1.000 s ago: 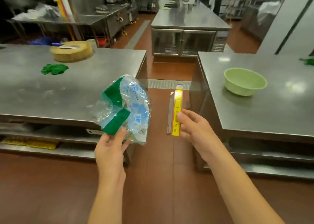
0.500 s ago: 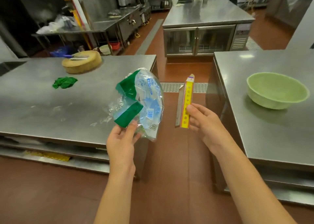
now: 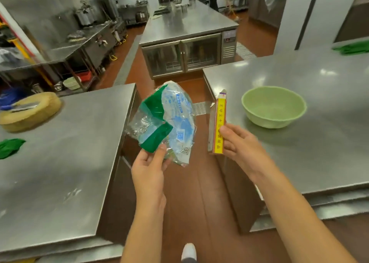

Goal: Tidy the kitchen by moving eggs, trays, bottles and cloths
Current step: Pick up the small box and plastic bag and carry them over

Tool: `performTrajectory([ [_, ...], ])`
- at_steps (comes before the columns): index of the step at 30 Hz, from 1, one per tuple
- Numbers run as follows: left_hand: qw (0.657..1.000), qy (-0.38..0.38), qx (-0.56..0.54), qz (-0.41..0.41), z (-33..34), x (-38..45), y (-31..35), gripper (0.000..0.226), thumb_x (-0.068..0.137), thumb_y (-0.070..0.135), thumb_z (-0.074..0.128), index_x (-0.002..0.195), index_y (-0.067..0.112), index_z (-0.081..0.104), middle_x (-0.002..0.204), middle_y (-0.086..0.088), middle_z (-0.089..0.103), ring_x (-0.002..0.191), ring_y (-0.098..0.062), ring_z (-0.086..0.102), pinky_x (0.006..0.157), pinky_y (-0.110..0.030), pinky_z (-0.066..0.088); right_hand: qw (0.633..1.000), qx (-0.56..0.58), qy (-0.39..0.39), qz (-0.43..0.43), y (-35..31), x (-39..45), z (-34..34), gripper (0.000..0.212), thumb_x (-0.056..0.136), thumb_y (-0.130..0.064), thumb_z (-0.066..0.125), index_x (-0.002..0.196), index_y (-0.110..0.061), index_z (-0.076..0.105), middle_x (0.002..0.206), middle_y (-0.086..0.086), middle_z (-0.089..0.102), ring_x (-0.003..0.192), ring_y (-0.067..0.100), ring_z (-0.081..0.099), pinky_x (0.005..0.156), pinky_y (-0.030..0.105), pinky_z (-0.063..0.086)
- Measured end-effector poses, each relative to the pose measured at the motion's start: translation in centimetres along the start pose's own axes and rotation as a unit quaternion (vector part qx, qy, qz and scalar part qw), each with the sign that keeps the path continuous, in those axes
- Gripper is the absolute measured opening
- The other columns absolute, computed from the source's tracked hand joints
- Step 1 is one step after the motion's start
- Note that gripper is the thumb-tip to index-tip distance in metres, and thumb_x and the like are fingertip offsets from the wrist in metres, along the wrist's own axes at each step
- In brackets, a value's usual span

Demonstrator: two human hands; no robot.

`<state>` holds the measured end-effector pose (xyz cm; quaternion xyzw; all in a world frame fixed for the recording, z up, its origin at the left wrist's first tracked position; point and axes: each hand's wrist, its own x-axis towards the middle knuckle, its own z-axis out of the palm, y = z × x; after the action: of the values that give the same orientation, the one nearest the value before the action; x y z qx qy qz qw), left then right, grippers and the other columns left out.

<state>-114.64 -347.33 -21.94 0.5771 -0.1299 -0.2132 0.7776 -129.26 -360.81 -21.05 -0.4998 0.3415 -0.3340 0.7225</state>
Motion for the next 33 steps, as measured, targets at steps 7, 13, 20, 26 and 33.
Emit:
performTrajectory([
  [7,0.989,-0.135,0.017,-0.05,9.3,5.5,-4.2,0.024,0.094,0.008,0.066,0.114,0.02,0.07,0.102,-0.002,0.076,0.092,-0.012,0.069,0.073,-0.02,0.058,0.989,0.031,0.139,-0.025,-2.1,4.3,-6.3,0.04,0.089,-0.03,0.066,0.126,-0.014,0.062,0.113,0.009,0.074,0.099,0.021,0.072,0.081,0.032,0.06],
  [13,0.962,-0.263,0.018,-0.076,17.5,13.3,-5.8,0.021,0.095,0.008,0.065,0.11,0.023,0.07,0.094,0.011,0.077,0.091,-0.007,0.069,0.073,-0.018,0.057,0.962,0.055,0.259,-0.07,-4.4,9.6,-8.6,0.037,0.093,-0.03,0.064,0.125,-0.011,0.063,0.104,0.007,0.075,0.087,0.016,0.071,0.075,0.028,0.058],
  [20,0.926,-0.352,0.018,-0.131,25.3,20.6,-8.7,0.02,0.095,0.013,0.067,0.113,0.021,0.07,0.107,0.002,0.077,0.103,-0.017,0.07,0.081,-0.028,0.057,0.923,0.065,0.373,-0.072,-4.1,13.6,-9.5,0.039,0.093,-0.033,0.063,0.125,-0.011,0.061,0.118,0.008,0.072,0.097,0.017,0.072,0.079,0.028,0.058],
  [26,0.89,-0.41,0.026,-0.196,29.2,20.8,-11.7,0.022,0.093,0.013,0.068,0.113,0.021,0.071,0.105,0.002,0.076,0.094,-0.011,0.071,0.085,-0.034,0.058,0.899,0.06,0.43,-0.047,-3.4,14.0,-11.2,0.039,0.094,-0.034,0.062,0.126,-0.012,0.062,0.123,0.01,0.069,0.092,0.013,0.071,0.081,0.028,0.059],
  [33,0.903,-0.393,0.022,-0.171,32.4,22.3,-10.9,0.019,0.094,0.011,0.067,0.109,0.022,0.071,0.095,0.006,0.077,0.089,-0.011,0.071,0.077,-0.027,0.058,0.902,0.07,0.424,-0.039,-4.7,17.4,-13.9,0.039,0.095,-0.036,0.061,0.125,-0.012,0.062,0.119,0.009,0.071,0.094,0.015,0.072,0.072,0.024,0.058],
])
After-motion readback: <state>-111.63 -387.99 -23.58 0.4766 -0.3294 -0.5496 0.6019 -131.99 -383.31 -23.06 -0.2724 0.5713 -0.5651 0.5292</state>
